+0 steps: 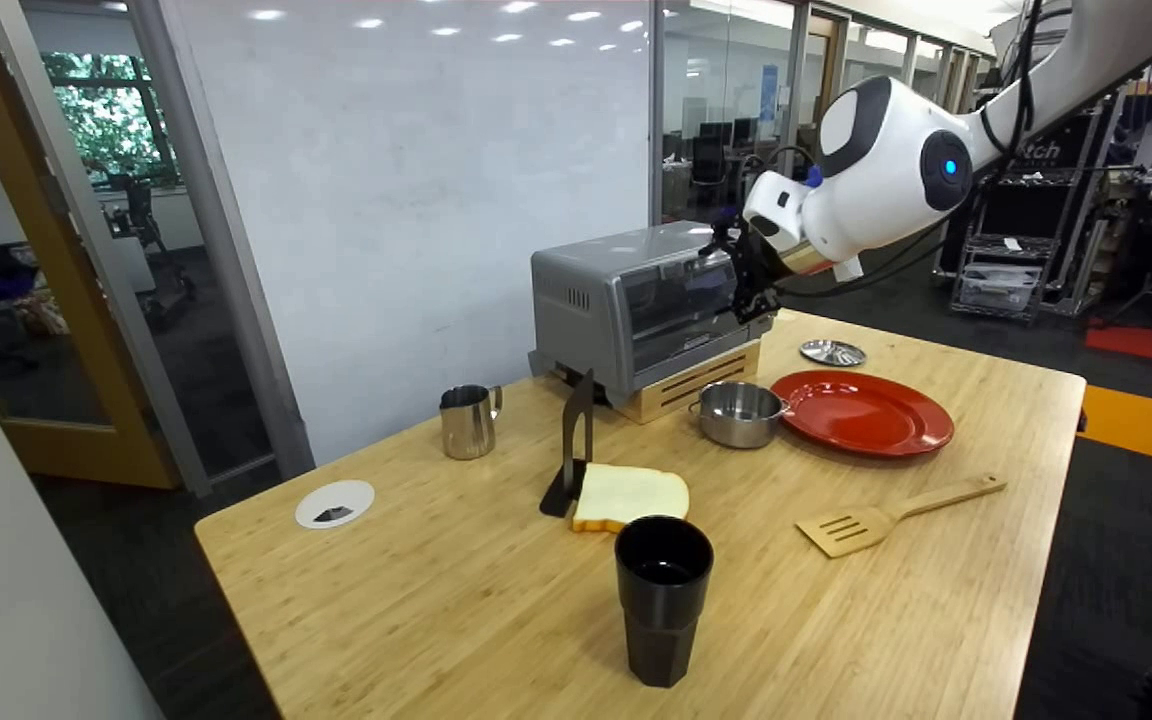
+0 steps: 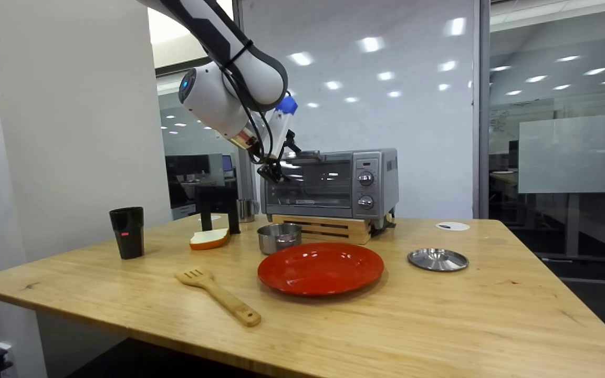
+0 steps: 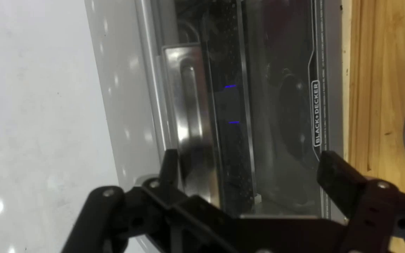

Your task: Open the oven door

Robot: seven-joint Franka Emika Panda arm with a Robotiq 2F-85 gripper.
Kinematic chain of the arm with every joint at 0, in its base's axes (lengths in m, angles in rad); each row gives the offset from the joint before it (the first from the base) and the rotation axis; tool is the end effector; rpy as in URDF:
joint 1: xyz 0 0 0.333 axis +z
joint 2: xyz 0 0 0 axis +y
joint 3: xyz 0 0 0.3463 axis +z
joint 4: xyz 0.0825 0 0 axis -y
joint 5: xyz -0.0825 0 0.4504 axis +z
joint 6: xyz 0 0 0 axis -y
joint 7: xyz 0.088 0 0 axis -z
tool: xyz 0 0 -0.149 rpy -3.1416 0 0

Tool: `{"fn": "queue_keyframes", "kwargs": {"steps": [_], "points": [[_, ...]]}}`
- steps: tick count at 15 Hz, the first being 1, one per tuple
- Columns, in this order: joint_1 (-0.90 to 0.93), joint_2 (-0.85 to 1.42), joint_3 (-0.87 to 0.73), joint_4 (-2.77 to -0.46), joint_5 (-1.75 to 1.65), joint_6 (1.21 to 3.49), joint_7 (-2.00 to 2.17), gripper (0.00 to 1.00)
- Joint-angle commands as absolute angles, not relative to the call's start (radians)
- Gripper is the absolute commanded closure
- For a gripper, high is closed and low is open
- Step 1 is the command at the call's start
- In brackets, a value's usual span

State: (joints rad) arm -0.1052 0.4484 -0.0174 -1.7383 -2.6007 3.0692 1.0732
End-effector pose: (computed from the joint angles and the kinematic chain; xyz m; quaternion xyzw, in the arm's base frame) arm 0.7276 -0.0489 0.2728 0.6704 0.5596 0.3161 0.3708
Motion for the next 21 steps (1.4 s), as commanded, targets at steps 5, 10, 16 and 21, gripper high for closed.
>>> {"fn": "queue_keyframes", "kwargs": {"steps": [5, 10, 16, 21], "points": [[-0.113, 0.456, -0.014, -1.697, -2.601, 3.216, 1.011, 0.0], [-0.117, 0.462, -0.013, -1.687, -2.601, 3.265, 1.011, 0.0], [-0.108, 0.474, -0.053, -1.69, -2.601, 3.271, 1.021, 0.0], [-0.1, 0.474, -0.079, -1.694, -2.601, 3.27, 1.023, 0.0]]}}
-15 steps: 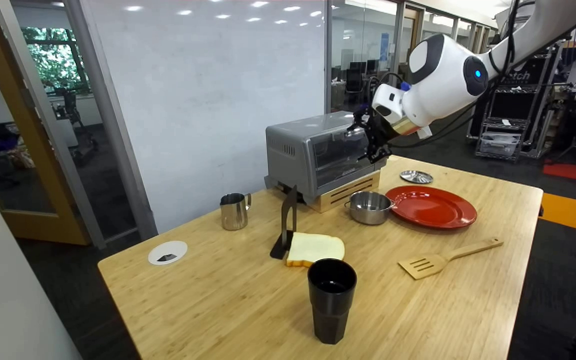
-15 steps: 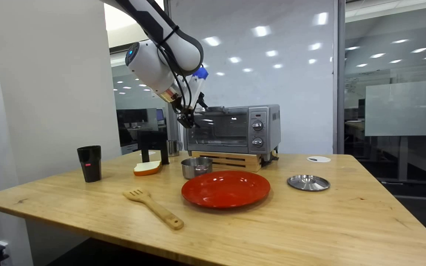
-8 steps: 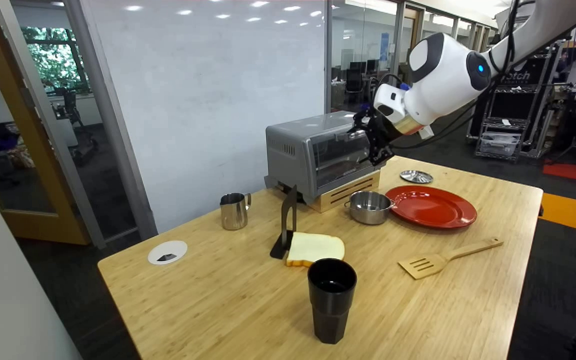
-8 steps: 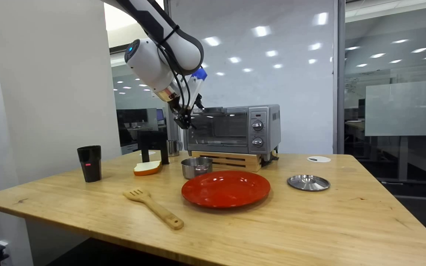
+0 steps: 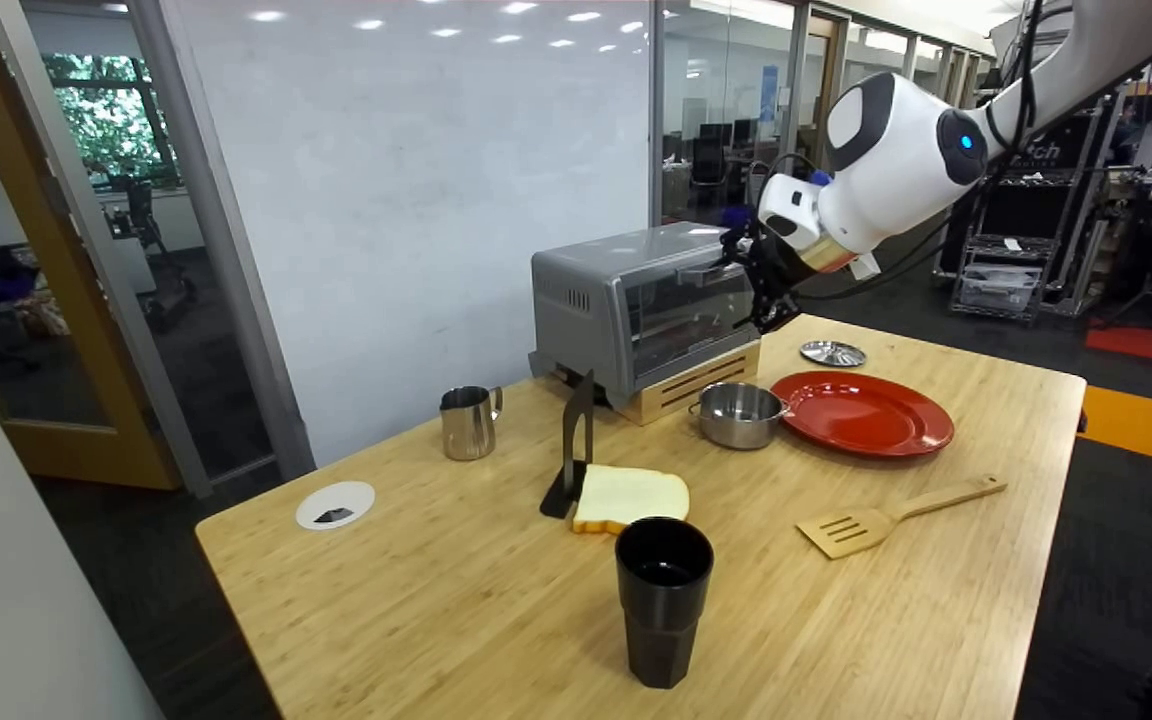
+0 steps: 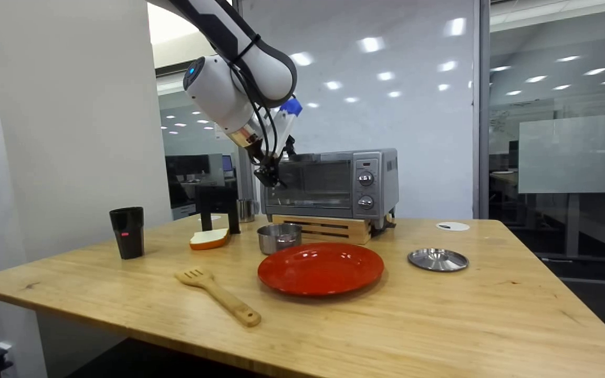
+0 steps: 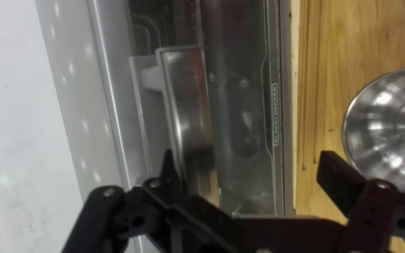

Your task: Open the oven door

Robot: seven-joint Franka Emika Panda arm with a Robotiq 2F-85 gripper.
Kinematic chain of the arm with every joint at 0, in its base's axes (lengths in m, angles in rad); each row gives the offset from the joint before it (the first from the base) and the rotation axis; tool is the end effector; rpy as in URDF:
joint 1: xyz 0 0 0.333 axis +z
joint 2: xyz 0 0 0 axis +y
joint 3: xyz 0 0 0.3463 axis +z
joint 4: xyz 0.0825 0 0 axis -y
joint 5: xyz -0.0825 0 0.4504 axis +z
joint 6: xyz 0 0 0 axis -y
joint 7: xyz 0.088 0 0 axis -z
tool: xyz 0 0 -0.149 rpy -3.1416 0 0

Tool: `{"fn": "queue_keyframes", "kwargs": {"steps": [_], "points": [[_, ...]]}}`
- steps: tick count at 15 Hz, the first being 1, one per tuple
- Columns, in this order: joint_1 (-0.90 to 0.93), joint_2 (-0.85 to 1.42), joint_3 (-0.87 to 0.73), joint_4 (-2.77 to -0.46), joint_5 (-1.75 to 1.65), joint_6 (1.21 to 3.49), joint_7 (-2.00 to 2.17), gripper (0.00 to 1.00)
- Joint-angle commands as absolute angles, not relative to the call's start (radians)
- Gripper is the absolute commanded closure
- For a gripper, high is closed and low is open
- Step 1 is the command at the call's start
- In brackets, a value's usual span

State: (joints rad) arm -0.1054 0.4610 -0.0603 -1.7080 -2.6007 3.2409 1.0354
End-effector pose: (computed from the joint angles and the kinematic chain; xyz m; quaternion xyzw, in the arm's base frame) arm 0.7116 -0.0628 0.2690 0.6774 0.5972 0.2873 0.3192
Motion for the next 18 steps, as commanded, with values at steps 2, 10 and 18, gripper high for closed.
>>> {"fn": "queue_keyframes", "kwargs": {"steps": [2, 10, 18], "points": [[-0.099, 0.471, -0.082, -1.697, -2.601, 3.274, 1.022, 0.0], [-0.106, 0.462, -0.088, -1.746, -2.452, 3.288, 0.876, 0.0], [-0.105, 0.459, -0.101, -1.786, -2.316, 3.285, 0.726, 0.0]]}}
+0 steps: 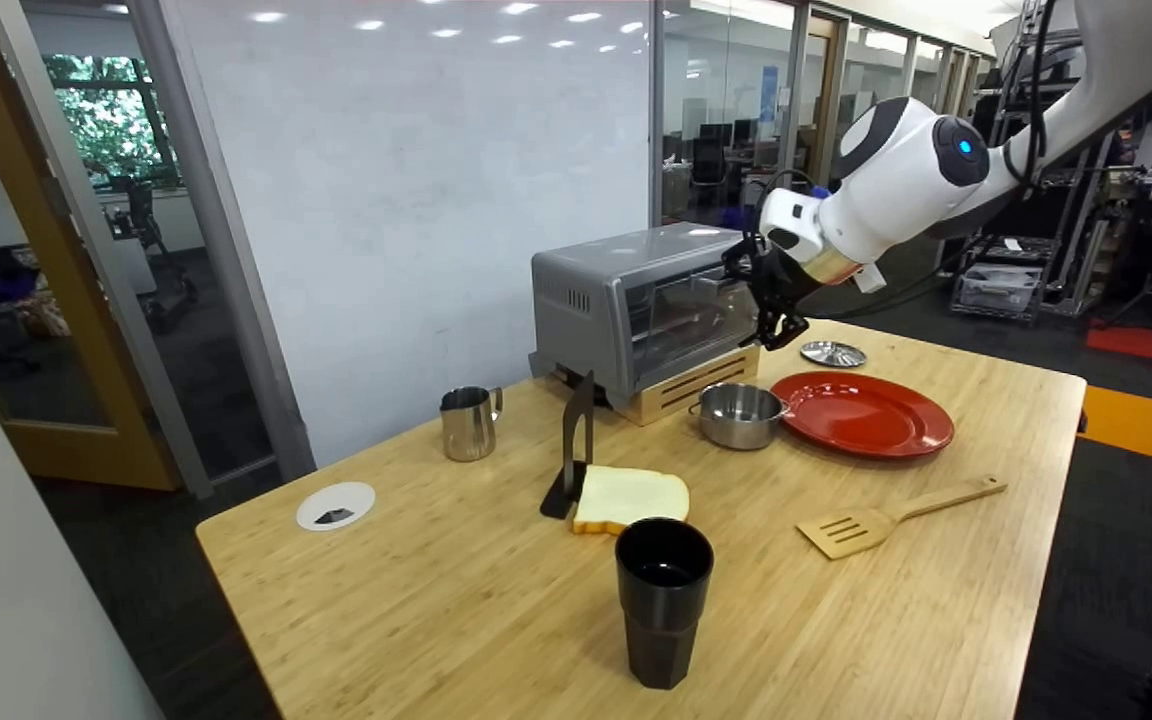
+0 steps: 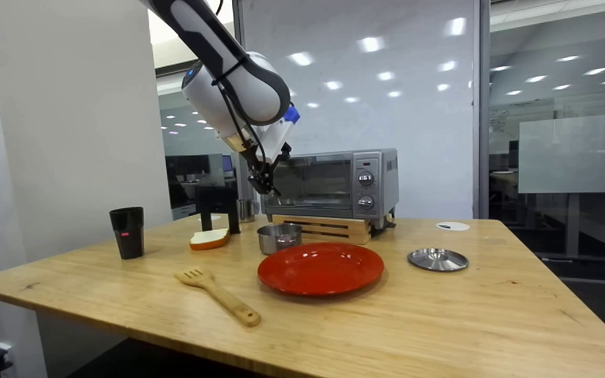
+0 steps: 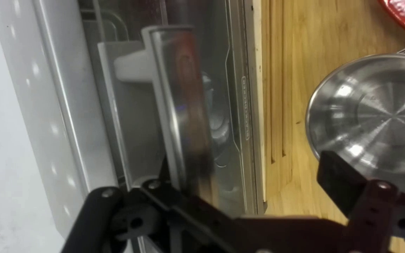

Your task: Open the oven door

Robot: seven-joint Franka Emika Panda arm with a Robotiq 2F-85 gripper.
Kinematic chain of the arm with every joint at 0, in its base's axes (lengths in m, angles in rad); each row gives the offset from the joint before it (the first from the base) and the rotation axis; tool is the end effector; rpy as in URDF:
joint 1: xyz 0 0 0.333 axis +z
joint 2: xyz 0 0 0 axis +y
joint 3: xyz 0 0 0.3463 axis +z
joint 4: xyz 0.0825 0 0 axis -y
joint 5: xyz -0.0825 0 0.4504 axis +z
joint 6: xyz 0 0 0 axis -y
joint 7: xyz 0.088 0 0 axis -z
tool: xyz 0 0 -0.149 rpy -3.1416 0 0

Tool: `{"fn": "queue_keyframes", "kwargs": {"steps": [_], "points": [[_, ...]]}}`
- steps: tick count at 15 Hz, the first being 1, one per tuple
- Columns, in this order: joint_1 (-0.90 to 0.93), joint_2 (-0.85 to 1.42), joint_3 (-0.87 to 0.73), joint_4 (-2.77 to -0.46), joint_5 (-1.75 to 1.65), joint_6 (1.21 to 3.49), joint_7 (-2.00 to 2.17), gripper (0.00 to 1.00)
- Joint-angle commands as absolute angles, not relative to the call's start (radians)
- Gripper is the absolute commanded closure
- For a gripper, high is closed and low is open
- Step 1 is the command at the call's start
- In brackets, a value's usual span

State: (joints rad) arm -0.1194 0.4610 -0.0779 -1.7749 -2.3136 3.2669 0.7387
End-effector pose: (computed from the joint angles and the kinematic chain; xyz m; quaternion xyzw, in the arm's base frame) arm 0.6985 -0.0572 0.2508 0.6877 0.6061 0.2732 0.2916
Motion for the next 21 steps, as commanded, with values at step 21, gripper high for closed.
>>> {"fn": "queue_keyframes", "kwargs": {"steps": [21], "points": [[-0.079, 0.417, -0.145, -1.92, -2.133, 3.283, 0.521, 0.0]]}}
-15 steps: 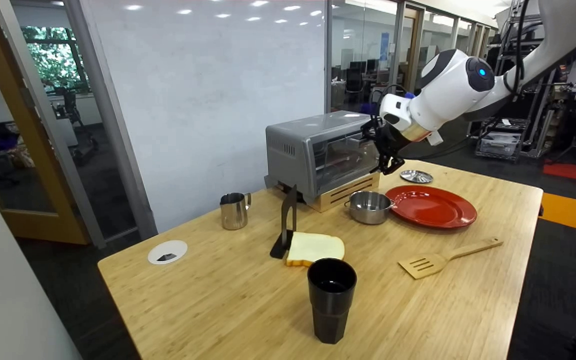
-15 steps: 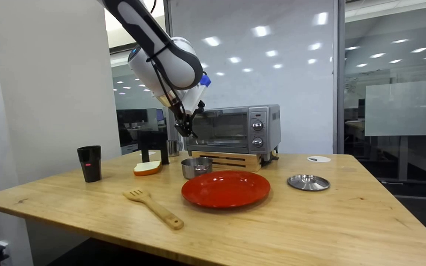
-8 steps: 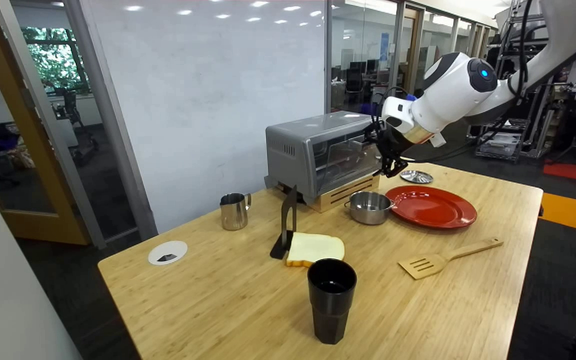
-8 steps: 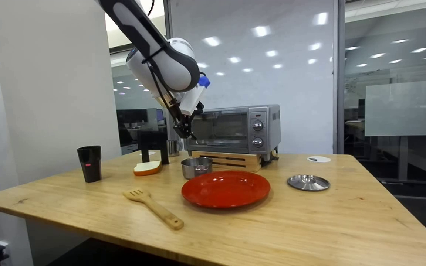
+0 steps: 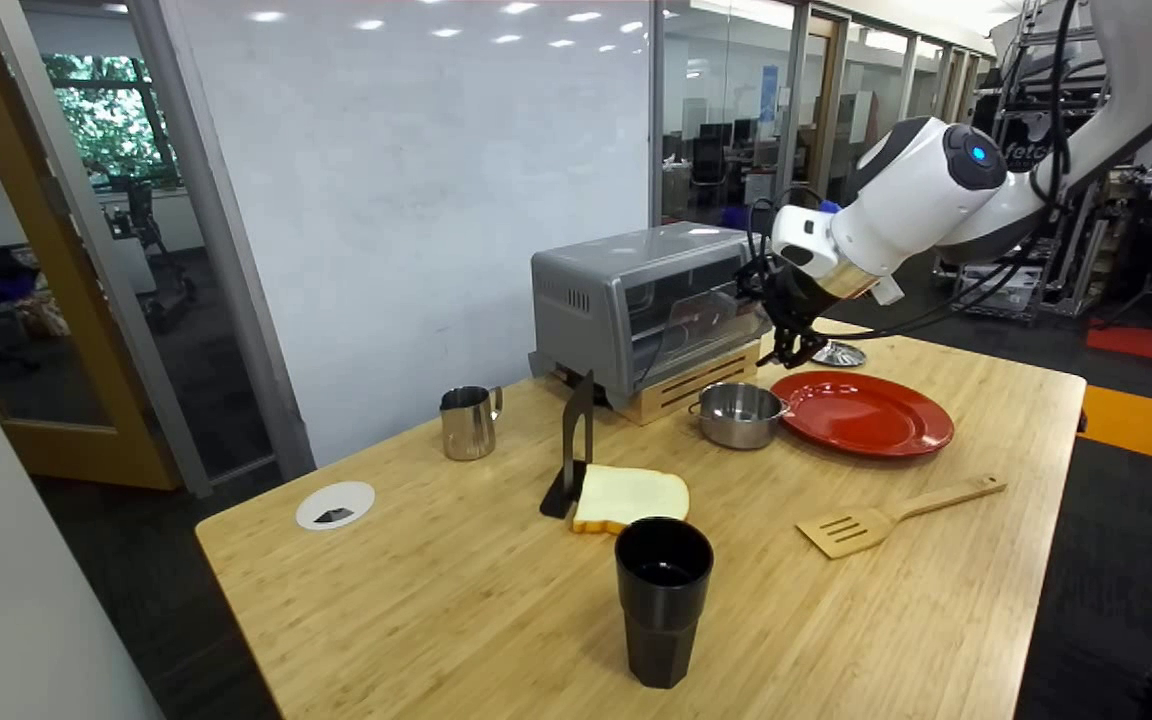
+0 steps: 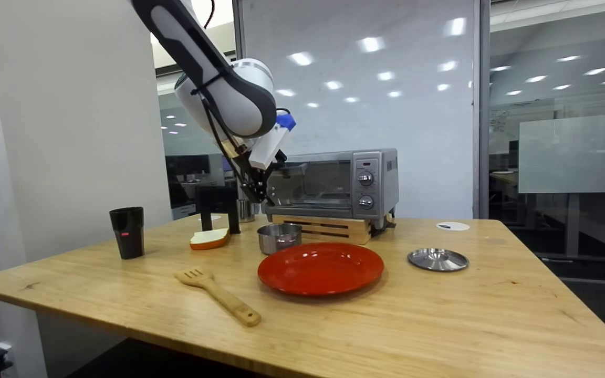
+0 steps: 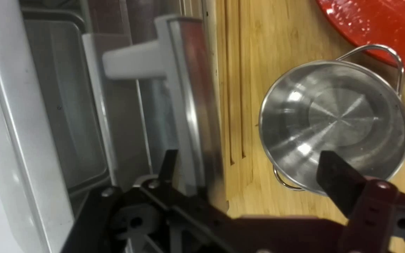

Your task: Open the oven door

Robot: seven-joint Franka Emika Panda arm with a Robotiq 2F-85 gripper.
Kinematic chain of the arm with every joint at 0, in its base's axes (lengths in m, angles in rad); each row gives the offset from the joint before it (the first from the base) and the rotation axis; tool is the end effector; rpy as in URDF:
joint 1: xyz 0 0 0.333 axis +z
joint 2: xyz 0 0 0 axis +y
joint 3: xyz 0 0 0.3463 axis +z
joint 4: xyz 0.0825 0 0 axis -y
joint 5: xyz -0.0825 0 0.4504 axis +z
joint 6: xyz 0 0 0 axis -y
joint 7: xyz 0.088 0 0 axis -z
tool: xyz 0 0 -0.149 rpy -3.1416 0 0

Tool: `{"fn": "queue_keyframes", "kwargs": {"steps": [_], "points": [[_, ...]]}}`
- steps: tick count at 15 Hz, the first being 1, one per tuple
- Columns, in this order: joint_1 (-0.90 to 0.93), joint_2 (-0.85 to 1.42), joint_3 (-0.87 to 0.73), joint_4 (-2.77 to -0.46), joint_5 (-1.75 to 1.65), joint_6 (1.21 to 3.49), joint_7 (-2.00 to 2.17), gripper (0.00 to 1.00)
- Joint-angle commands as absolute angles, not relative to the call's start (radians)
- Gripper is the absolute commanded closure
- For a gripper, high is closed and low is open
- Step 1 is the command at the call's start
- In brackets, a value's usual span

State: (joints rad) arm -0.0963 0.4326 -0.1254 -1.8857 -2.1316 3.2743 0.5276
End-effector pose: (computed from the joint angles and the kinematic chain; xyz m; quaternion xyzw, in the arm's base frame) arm 0.6710 -0.0560 0.2303 0.6918 0.6210 0.2478 0.2729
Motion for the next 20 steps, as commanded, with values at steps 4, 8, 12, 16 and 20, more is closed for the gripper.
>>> {"fn": "queue_keyframes", "kwargs": {"steps": [4, 8, 12, 16, 20], "points": [[-0.076, 0.414, -0.147, -1.944, -2.131, 3.283, 0.519, 0.0], [-0.074, 0.41, -0.147, -1.957, -2.13, 3.282, 0.519, 0.0], [-0.074, 0.406, -0.146, -1.966, -2.13, 3.283, 0.519, 0.0], [-0.073, 0.401, -0.146, -1.981, -2.13, 3.282, 0.521, 0.0], [-0.074, 0.393, -0.144, -2.002, -2.131, 3.282, 0.522, 0.0]]}}
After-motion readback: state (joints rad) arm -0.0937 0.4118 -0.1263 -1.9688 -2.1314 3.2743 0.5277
